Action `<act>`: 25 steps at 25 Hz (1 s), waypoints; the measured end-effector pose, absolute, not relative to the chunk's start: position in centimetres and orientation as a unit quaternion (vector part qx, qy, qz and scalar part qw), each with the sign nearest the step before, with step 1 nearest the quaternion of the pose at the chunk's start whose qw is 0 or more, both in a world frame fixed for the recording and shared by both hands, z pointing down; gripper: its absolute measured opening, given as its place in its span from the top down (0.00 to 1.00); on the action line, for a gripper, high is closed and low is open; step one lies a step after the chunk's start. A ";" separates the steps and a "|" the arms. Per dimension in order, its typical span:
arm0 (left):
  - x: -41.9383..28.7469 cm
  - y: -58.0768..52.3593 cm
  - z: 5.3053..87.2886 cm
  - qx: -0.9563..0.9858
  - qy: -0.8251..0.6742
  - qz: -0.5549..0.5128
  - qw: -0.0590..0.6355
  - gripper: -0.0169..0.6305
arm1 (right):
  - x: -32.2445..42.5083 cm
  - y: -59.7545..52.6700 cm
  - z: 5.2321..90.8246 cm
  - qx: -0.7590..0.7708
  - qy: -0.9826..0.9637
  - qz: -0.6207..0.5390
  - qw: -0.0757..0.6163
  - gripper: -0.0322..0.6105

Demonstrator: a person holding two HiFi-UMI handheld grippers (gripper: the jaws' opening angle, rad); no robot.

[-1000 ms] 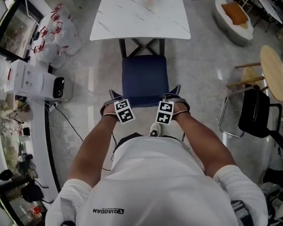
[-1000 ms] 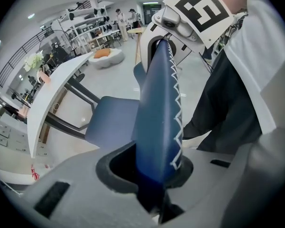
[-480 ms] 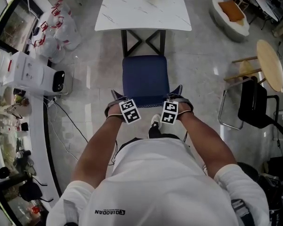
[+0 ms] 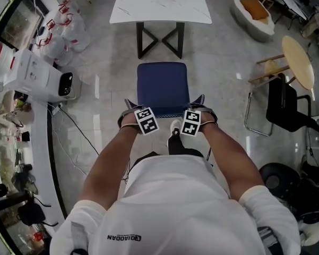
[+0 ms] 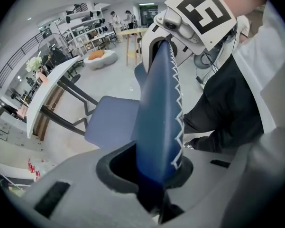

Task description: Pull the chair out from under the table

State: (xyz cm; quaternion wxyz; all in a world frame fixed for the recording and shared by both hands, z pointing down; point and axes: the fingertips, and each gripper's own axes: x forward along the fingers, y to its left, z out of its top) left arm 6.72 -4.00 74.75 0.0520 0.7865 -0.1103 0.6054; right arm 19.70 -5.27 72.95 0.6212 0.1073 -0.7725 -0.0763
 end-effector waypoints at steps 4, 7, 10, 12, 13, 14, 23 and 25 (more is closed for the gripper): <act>6.6 -1.0 74.9 0.787 -0.106 0.606 0.050 0.84 | 19.6 -2.3 73.1 0.111 -0.772 -0.075 0.622 0.79; 6.4 0.6 74.7 0.787 -0.104 0.606 0.047 0.84 | 19.4 -0.5 72.9 0.113 -0.770 -0.071 0.623 0.79; 5.9 2.2 74.8 0.787 -0.102 0.606 0.047 0.84 | 19.0 1.2 73.0 0.114 -0.769 -0.067 0.626 0.79; 5.8 3.4 74.8 0.786 -0.101 0.608 0.047 0.84 | 18.8 2.4 73.0 0.113 -0.768 -0.065 0.627 0.79; 5.8 3.9 74.8 0.786 -0.099 0.608 0.047 0.84 | 18.8 3.0 73.0 0.113 -0.768 -0.065 0.627 0.79; 5.8 4.4 74.8 0.786 -0.098 0.609 0.048 0.84 | 18.9 3.5 73.0 0.113 -0.769 -0.064 0.626 0.79; 6.5 7.3 74.5 0.784 -0.093 0.611 0.055 0.84 | 19.5 6.3 72.7 0.107 -0.770 -0.059 0.626 0.79; 6.6 8.0 74.6 0.784 -0.093 0.611 0.058 0.84 | 19.7 6.9 72.7 0.102 -0.771 -0.060 0.626 0.79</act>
